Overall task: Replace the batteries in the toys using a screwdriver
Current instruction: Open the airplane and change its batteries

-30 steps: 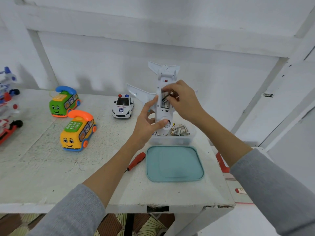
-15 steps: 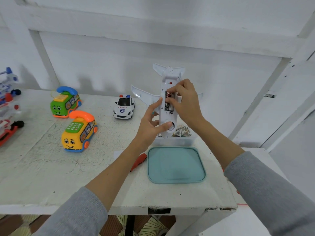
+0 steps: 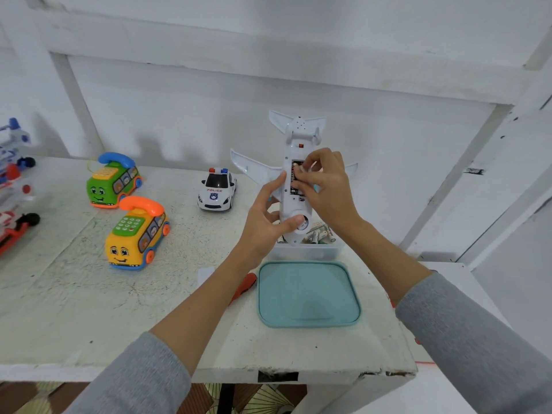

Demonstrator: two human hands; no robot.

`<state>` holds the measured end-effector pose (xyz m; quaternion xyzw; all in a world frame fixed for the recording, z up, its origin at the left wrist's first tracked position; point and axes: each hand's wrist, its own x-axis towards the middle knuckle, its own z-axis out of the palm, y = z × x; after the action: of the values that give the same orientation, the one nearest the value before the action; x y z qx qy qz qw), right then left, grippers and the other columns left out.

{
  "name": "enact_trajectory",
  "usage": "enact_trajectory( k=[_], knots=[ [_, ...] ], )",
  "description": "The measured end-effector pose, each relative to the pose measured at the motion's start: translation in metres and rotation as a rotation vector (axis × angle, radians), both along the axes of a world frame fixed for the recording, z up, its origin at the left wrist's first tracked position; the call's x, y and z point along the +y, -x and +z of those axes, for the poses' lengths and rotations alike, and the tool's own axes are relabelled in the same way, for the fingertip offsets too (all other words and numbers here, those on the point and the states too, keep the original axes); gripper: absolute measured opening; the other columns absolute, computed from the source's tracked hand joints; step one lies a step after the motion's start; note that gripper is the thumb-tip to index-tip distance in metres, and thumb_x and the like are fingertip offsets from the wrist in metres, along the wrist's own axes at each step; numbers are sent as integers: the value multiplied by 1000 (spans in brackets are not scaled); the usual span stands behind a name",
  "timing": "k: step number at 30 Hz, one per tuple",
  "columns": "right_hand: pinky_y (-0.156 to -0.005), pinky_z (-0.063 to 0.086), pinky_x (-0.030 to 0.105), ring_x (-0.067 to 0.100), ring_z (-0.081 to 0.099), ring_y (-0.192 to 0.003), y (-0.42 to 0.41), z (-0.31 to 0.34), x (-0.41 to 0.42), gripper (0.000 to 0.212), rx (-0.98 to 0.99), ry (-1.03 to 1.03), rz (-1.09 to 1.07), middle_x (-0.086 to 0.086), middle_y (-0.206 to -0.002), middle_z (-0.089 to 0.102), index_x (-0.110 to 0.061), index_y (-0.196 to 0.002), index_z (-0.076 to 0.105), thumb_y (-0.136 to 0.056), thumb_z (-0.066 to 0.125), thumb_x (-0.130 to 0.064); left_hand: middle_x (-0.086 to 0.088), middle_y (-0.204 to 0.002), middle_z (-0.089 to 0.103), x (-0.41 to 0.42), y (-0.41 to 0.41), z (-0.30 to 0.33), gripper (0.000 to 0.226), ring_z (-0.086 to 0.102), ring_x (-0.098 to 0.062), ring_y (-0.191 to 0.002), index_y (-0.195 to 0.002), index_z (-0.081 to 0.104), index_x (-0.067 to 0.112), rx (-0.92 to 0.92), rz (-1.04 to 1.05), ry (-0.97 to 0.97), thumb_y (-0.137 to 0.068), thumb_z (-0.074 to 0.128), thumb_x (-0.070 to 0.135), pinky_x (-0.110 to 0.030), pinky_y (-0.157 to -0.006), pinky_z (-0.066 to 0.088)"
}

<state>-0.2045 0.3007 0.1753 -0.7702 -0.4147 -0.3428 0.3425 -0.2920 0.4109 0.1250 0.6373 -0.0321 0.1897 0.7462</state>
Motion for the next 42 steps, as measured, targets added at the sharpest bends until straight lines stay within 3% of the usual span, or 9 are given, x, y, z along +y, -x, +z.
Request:
enact_trajectory(
  k=[3, 10, 14, 17, 22, 28, 34, 37, 42],
  knots=[
    [-66, 38, 18, 24, 46, -82, 1, 3, 1, 11, 10, -9, 16, 16, -87, 58, 0, -75, 73, -79, 67, -8, -17, -133, 49, 1, 0, 1, 77, 62, -34, -108, -131, 46, 41, -19, 4, -11, -67, 80, 15, -40, -90, 55],
    [-83, 38, 8, 17, 52, -92, 8, 20, 8, 11, 111, 7, 160, 12, -103, 62, -6, -87, 74, -78, 68, -8, -12, -141, 46, 29, 4, 17, 73, 62, -23, -110, -128, 46, 43, -80, 91, -24, -73, 76, 7, -32, -87, 54],
    [-73, 48, 22, 18, 58, -85, 29, 18, 23, 13, 166, -110, 227, 10, -96, 59, -5, -92, 71, -80, 65, -4, -12, -136, 51, 61, 18, 28, 73, 61, -23, -114, -129, 43, 43, -96, 211, -79, -72, 80, 15, -34, -89, 54],
    [-64, 47, 18, 12, 56, -71, 45, 1, 40, 12, 244, -101, 283, 5, -91, 56, -4, -91, 68, -80, 63, -3, -10, -133, 53, 88, 35, 27, 73, 59, -23, -117, -135, 39, 33, -100, 299, -65, -79, 74, 3, -36, -90, 54],
    [-63, 41, 7, 3, 50, -60, 74, -44, 71, 9, 485, 176, 351, 5, -86, 56, -4, -88, 68, -78, 69, -4, 6, -135, 47, 122, 72, 22, 70, 53, -21, -123, -138, 38, 27, -114, 439, -67, -81, 71, 1, -34, -90, 54],
    [-69, 35, 19, 13, 47, -74, 93, -87, 92, 16, 677, 524, 286, 3, -87, 51, -8, -92, 66, -80, 70, -15, -14, -146, 41, 142, 114, 18, 69, 56, -24, -122, -135, 38, 31, -93, 535, -40, -83, 66, -5, -31, -91, 53],
    [-64, 31, 21, 14, 47, -80, 103, -98, 102, 24, 715, 666, 217, 3, -94, 46, -12, -94, 61, -77, 71, -26, -4, -137, 49, 150, 139, 17, 71, 63, -2, -106, -137, 36, 27, -52, 630, -21, -83, 65, -9, -31, -88, 54],
    [-59, 33, 10, 14, 43, -81, 105, -97, 106, 25, 758, 658, 240, 3, -99, 41, -10, -96, 61, -77, 72, -21, 3, -131, 52, 150, 142, 16, 70, 63, 2, -104, -137, 37, 26, -39, 654, -19, -82, 65, -9, -30, -86, 55],
    [-58, 34, 4, 13, 45, -80, 109, -96, 106, 24, 853, 580, 260, 4, -95, 46, -11, -92, 63, -72, 76, -14, -5, -136, 50, 147, 140, 13, 71, 62, -11, -111, -136, 39, 31, -49, 635, -7, -82, 68, -5, -37, -89, 55]
  ],
)
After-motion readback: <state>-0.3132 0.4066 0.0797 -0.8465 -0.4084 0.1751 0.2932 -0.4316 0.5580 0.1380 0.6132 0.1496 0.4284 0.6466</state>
